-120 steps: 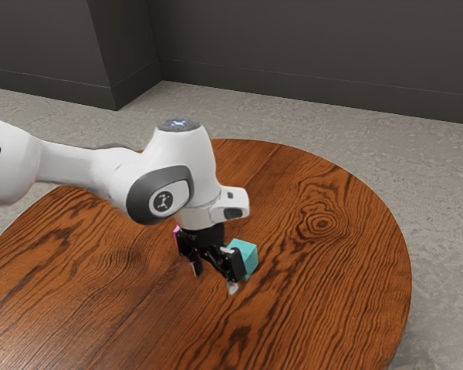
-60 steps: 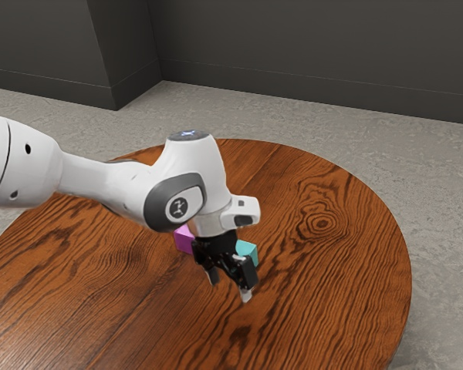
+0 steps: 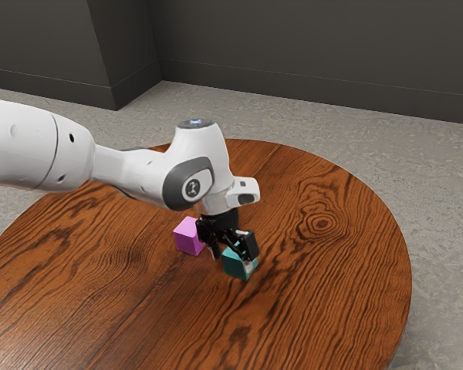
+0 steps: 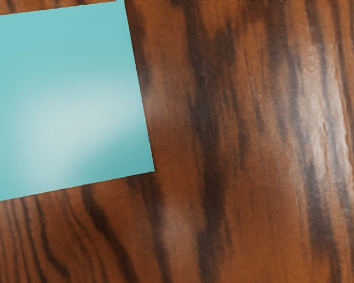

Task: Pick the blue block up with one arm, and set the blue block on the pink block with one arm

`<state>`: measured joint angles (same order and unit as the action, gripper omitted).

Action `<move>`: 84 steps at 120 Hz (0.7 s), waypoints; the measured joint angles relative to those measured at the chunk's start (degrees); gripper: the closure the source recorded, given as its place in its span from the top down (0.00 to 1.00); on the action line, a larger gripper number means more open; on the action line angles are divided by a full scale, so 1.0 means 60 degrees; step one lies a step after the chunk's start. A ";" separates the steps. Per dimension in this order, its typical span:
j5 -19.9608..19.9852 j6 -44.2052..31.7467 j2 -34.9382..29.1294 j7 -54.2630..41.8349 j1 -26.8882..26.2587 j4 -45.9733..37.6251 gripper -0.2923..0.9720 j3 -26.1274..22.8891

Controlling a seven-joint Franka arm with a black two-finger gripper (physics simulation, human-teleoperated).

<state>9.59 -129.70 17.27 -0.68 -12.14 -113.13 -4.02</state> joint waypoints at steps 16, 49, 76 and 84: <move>-0.0040 0.0006 0.0330 -0.0227 0.0028 0.0370 0.77 0.0107; 0.0163 0.0154 0.0843 -0.0398 0.0065 0.0814 0.77 0.0315; 0.0140 0.0357 0.1472 -0.0397 0.0065 0.1527 0.77 0.0323; 0.0136 0.0399 0.1555 -0.0399 0.0069 0.1576 0.77 0.0329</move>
<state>10.40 -127.30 26.61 -3.07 -11.72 -103.68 -2.05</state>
